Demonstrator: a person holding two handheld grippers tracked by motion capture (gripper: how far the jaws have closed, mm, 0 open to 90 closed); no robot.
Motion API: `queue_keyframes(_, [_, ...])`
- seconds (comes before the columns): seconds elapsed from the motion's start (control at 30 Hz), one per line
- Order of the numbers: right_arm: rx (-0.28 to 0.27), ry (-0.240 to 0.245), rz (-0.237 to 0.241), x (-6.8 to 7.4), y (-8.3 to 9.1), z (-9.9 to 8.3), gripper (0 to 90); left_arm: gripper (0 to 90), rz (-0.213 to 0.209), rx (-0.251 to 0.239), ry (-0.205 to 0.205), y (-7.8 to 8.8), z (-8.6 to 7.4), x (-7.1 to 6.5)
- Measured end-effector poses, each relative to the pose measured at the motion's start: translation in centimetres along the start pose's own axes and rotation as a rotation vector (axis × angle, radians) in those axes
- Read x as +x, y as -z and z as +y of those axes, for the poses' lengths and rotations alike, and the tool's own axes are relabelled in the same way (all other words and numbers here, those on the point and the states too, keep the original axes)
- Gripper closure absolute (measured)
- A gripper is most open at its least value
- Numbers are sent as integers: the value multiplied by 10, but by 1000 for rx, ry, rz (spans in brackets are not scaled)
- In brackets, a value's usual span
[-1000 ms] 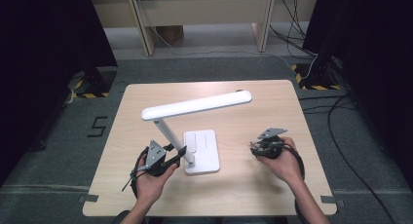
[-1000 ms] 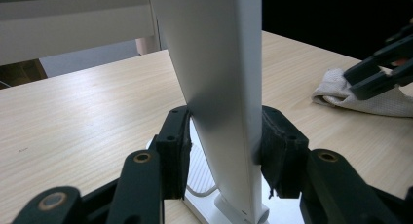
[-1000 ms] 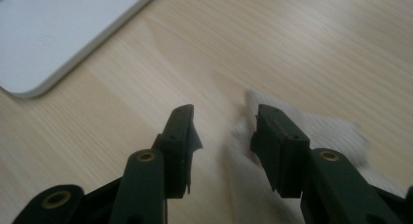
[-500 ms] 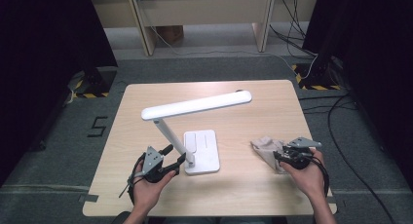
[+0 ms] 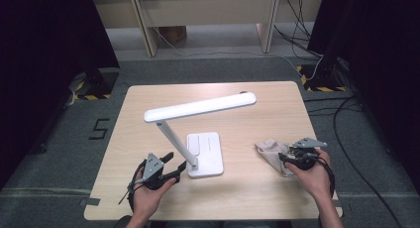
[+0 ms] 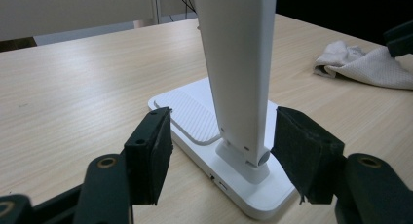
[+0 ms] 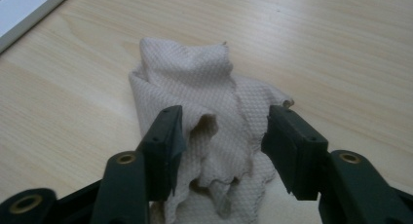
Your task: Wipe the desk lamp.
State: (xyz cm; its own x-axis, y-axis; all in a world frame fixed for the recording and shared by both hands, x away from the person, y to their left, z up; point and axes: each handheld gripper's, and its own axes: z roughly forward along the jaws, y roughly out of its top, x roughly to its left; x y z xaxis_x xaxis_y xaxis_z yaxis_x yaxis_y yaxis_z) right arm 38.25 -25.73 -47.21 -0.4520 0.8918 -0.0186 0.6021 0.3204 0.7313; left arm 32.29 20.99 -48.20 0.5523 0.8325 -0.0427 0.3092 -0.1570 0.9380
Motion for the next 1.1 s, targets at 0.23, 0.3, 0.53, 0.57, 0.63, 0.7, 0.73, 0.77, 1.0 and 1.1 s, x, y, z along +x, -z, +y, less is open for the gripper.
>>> queue_keyframes(0.23, [-11, 2, 17, -6, -4, 4, 403, 380, -18, 12, -13, -3, -1, -3])
queue_keyframes(0.3, [-13, 3, 19, -6, -5, 4, 398, 380, -21, 12, -18, -4, -1, -3])
queue_keyframes(0.53, [-16, 32, 35, -11, -5, 4, 359, 380, -22, 18, -20, -2, -6, -2])
queue_keyframes(0.57, [-15, 31, 43, -10, -6, 5, 350, 380, -23, 21, -26, -1, -6, -2])
queue_keyframes(0.63, [-16, 59, 67, -7, -10, 7, 332, 381, -22, 17, -27, 1, -7, -2])
queue_keyframes(0.7, [-10, 86, 94, -3, -15, 9, 314, 381, -22, 17, -33, 3, -7, -3])
queue_keyframes(0.73, [0, 92, 101, -3, -17, 9, 306, 381, -26, 16, -30, 3, -8, -4])
queue_keyframes(0.77, [14, 106, 108, -3, -21, 10, 293, 381, -28, 18, -36, 4, -8, -4])
queue_keyframes(1.0, [83, 131, 134, -14, -39, 8, 274, 380, -31, 21, -31, 5, -11, -3])
queue_keyframes(1.1, [98, 127, 153, -17, -46, 5, 276, 380, -35, 28, -32, 4, -12, -3])
